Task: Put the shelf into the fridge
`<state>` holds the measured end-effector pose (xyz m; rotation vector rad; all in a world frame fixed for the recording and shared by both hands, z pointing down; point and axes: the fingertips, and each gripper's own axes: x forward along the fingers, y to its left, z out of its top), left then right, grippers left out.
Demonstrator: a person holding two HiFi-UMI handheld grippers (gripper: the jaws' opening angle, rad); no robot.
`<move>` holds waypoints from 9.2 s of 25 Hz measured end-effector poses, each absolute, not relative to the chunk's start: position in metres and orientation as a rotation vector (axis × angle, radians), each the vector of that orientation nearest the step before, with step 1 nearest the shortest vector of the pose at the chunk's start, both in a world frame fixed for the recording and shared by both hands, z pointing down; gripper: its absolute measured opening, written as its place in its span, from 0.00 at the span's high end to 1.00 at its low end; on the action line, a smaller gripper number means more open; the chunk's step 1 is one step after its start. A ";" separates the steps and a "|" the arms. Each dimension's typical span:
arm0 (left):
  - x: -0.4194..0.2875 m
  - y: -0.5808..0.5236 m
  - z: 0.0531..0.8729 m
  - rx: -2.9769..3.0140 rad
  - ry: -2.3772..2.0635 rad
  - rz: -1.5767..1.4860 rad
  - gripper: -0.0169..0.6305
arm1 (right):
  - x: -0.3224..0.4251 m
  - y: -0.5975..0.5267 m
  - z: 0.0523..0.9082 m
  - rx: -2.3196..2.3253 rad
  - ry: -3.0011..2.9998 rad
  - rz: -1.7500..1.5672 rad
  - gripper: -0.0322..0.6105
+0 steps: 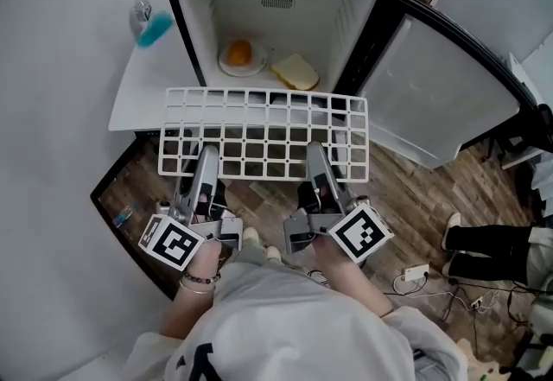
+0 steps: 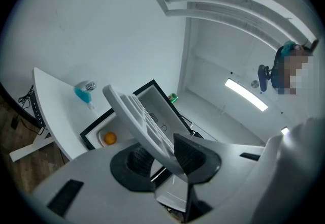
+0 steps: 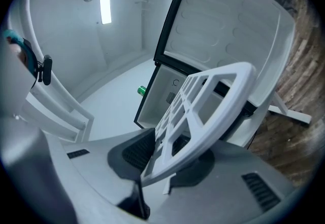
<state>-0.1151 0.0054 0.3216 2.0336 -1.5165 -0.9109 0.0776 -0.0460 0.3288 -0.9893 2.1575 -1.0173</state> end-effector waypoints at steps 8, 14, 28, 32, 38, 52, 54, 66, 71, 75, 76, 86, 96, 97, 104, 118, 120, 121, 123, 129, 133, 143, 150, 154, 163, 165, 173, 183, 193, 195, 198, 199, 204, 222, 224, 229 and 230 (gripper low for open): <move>-0.127 -0.018 0.316 2.046 -1.519 -0.928 0.82 | 0.065 -0.069 0.323 -0.965 2.164 -1.002 0.79; -0.144 -0.065 0.319 2.060 -1.492 -0.939 0.82 | 0.050 -0.111 0.323 -0.989 2.151 -0.968 0.79; -0.165 -0.167 0.302 2.130 -1.407 -0.911 0.82 | 0.033 -0.197 0.311 -1.071 2.093 -0.905 0.79; -0.160 -0.176 0.300 2.134 -1.402 -0.916 0.82 | 0.038 -0.210 0.304 -1.074 2.088 -0.880 0.79; -0.155 -0.176 0.295 2.143 -1.383 -0.912 0.82 | 0.043 -0.208 0.303 -1.065 2.063 -0.884 0.79; -0.157 -0.186 0.290 2.075 -1.395 -0.961 0.82 | 0.040 -0.219 0.296 -1.047 2.096 -0.919 0.79; -0.156 -0.185 0.289 2.068 -1.381 -0.972 0.82 | 0.040 -0.218 0.294 -1.046 2.102 -0.912 0.79; -0.159 -0.190 0.286 2.030 -1.420 -0.956 0.82 | 0.042 -0.223 0.286 -1.036 2.110 -0.902 0.79; -0.154 -0.195 0.276 2.030 -1.396 -0.941 0.79 | 0.043 -0.224 0.280 -1.033 2.091 -0.902 0.79; -0.155 -0.202 0.277 2.025 -1.353 -0.908 0.79 | 0.042 -0.231 0.281 -1.032 2.084 -0.921 0.79; -0.154 -0.206 0.276 2.015 -1.333 -0.899 0.79 | 0.042 -0.234 0.280 -1.029 2.078 -0.933 0.79; -0.153 -0.223 0.271 1.981 -1.326 -0.917 0.76 | 0.039 -0.246 0.273 -1.016 2.073 -0.955 0.79; -0.152 -0.232 0.271 1.990 -1.346 -0.895 0.76 | 0.039 -0.250 0.274 -1.007 2.099 -0.959 0.79; -0.152 -0.234 0.271 1.991 -1.344 -0.890 0.76 | 0.039 -0.251 0.274 -1.007 2.097 -0.961 0.79; -0.153 -0.239 0.270 1.979 -1.331 -0.897 0.76 | 0.039 -0.253 0.273 -1.014 2.089 -0.955 0.78; -0.154 -0.248 0.268 1.998 -1.304 -0.886 0.74 | 0.039 -0.260 0.272 -1.025 2.056 -0.951 0.78; -0.154 -0.249 0.267 2.003 -1.302 -0.887 0.74 | 0.039 -0.262 0.271 -1.021 2.054 -0.947 0.78; -0.154 -0.250 0.267 2.002 -1.301 -0.888 0.74 | 0.038 -0.263 0.271 -1.019 2.052 -0.948 0.78; -0.155 -0.251 0.266 1.999 -1.300 -0.888 0.74 | 0.038 -0.264 0.271 -1.017 2.047 -0.954 0.78; -0.155 -0.254 0.267 1.999 -1.309 -0.895 0.74 | 0.038 -0.268 0.272 -1.021 2.039 -0.956 0.78; -0.155 -0.256 0.266 2.002 -1.305 -0.905 0.74 | 0.037 -0.272 0.272 -1.020 2.040 -0.952 0.78; -0.155 -0.258 0.266 2.009 -1.310 -0.898 0.74 | 0.035 -0.281 0.269 -1.031 2.053 -0.927 0.78; -0.158 -0.263 0.266 2.002 -1.322 -0.902 0.74 | 0.033 -0.287 0.268 -1.023 2.060 -0.927 0.78; -0.158 -0.264 0.266 2.006 -1.321 -0.908 0.74 | 0.033 -0.288 0.269 -1.027 2.057 -0.929 0.78; -0.160 -0.269 0.265 2.017 -1.329 -0.909 0.73 | 0.032 -0.293 0.268 -1.024 2.059 -0.922 0.78; -0.159 -0.270 0.265 2.018 -1.326 -0.912 0.73 | 0.032 -0.294 0.268 -1.022 2.057 -0.922 0.78; -0.158 -0.270 0.263 2.019 -1.312 -0.924 0.72 | 0.033 -0.295 0.267 -1.028 2.052 -0.919 0.78; -0.162 -0.281 0.268 2.028 -1.318 -0.905 0.71 | 0.033 -0.306 0.269 -1.036 2.038 -0.917 0.78; -0.160 -0.281 0.262 1.999 -1.293 -0.949 0.71 | 0.032 -0.306 0.267 -1.011 2.034 -0.918 0.77; -0.160 -0.283 0.263 1.990 -1.293 -0.949 0.71 | 0.032 -0.307 0.268 -1.020 2.036 -0.924 0.77; -0.160 -0.285 0.263 1.985 -1.292 -0.960 0.71 | 0.032 -0.309 0.268 -1.026 2.041 -0.922 0.77; -0.160 -0.285 0.262 1.988 -1.294 -0.964 0.71 | 0.032 -0.309 0.268 -1.025 2.044 -0.920 0.77; -0.161 -0.286 0.261 1.995 -1.304 -0.969 0.71 | 0.031 -0.311 0.266 -1.017 2.055 -0.909 0.77; -0.162 -0.295 0.261 2.006 -1.315 -0.962 0.71 | 0.030 -0.319 0.267 -1.019 2.050 -0.914 0.77; -0.163 -0.296 0.261 2.005 -1.317 -0.961 0.71 | 0.030 -0.320 0.267 -1.019 2.051 -0.914 0.77; -0.163 -0.298 0.261 2.009 -1.315 -0.958 0.71 | 0.030 -0.323 0.267 -1.023 2.048 -0.916 0.77; -0.163 -0.299 0.261 2.009 -1.314 -0.956 0.71 | 0.030 -0.323 0.267 -1.024 2.047 -0.917 0.77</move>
